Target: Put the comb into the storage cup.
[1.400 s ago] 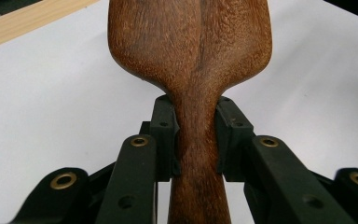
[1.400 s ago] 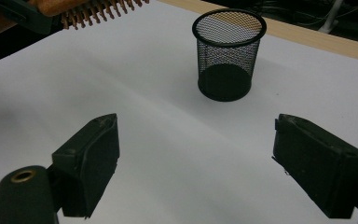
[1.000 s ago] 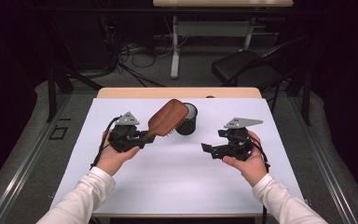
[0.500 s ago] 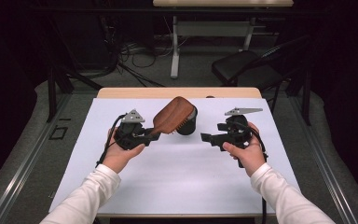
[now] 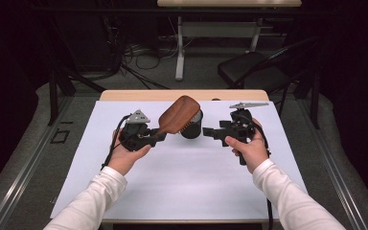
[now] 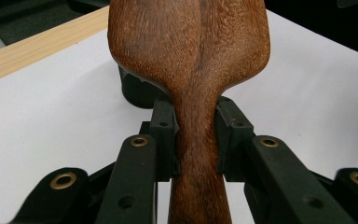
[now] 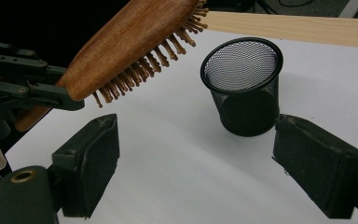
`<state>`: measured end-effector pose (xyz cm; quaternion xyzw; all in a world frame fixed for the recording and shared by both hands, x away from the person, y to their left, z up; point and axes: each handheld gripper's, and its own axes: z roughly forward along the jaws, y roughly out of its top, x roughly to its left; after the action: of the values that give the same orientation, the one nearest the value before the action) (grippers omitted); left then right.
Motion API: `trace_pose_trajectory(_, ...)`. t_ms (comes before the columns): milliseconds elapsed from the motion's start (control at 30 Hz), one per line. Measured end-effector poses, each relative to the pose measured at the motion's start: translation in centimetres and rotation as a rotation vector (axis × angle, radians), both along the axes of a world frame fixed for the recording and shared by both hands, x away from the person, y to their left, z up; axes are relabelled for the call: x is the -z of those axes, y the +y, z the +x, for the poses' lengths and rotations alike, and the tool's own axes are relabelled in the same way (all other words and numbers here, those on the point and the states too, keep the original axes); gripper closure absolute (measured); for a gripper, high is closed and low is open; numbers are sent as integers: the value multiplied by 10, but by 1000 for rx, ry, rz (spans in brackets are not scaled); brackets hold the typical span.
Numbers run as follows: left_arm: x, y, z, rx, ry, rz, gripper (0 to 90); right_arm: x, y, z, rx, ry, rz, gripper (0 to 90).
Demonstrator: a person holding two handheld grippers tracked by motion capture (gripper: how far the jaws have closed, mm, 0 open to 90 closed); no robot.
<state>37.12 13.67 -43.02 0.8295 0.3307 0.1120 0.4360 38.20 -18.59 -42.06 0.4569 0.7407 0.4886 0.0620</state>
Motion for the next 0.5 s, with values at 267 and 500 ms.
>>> trace_pose_trajectory(267, 0, 0, 2, -10, -5, -7, 719, -6, 10, 3, -8, 2, 2, 142)
trace_pose_trajectory(500, 0, -2, 4, -15, -18, -19, 719, -9, 18, 11, -15, 39, 49, 143)
